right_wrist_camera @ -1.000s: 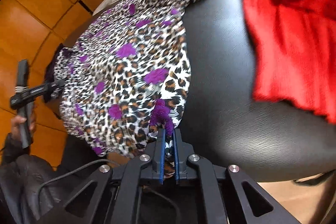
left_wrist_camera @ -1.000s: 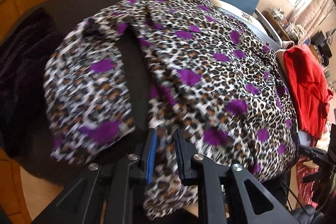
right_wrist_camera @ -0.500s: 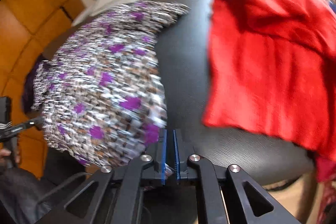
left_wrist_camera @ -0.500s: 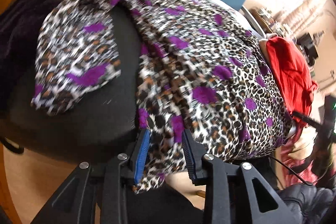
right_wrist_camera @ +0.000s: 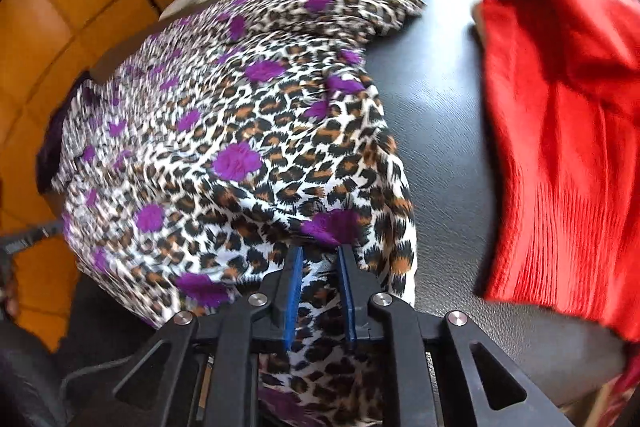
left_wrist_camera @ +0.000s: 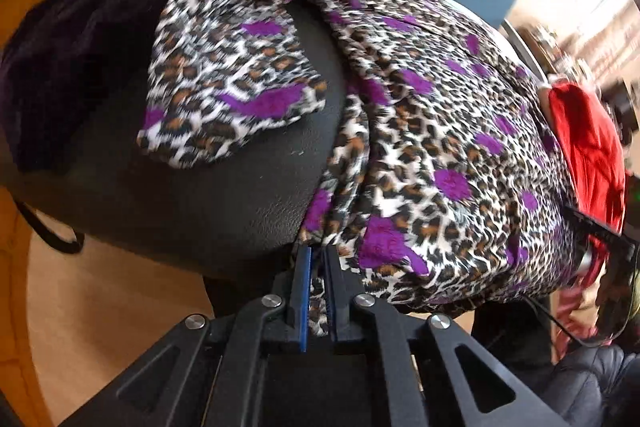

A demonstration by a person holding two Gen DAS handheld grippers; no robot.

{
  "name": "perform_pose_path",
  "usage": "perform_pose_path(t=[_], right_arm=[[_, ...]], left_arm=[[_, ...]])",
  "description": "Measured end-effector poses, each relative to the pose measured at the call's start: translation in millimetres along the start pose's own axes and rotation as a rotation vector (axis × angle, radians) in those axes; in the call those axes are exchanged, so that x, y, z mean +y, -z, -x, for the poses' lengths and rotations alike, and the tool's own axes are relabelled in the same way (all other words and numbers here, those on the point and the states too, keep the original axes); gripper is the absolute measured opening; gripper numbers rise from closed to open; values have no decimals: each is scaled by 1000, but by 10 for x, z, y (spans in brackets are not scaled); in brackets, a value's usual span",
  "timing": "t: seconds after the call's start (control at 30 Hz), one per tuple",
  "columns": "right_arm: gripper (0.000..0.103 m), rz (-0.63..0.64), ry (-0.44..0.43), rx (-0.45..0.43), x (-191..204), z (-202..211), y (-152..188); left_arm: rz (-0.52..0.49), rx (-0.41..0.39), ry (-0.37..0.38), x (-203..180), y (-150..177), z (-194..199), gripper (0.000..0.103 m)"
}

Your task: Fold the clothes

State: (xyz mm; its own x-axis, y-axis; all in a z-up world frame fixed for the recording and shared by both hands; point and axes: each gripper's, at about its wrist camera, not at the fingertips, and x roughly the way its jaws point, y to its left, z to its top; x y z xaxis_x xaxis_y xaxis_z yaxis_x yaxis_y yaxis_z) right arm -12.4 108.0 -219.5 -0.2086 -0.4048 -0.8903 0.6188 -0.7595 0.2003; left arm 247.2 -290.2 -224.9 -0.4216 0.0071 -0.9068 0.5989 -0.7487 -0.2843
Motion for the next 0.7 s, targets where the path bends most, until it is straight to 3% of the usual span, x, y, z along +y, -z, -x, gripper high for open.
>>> perform_pose_path(t=[0.03,0.07,0.2,0.3,0.43,0.7], right_arm=[[17,-3,-3,2,4,-6,-10],[21,5,0,3,25,-9,-19],[41,54,42,-13,205,26,-88],[42,85,41,-47,339,23,-201],[58,125,29,-96,513,7,-363],[59,135,-20,-97,706,-234,-512]], left_arm=[[41,-15,32,54,-22,31,7],[92,-36,71,123,-48,71,14],[335,-159,190,517,-159,270,26],[429,-231,110,734,-219,359,32],[419,-253,-30,841,-326,372,34],[337,-233,-130,690,-578,117,34]])
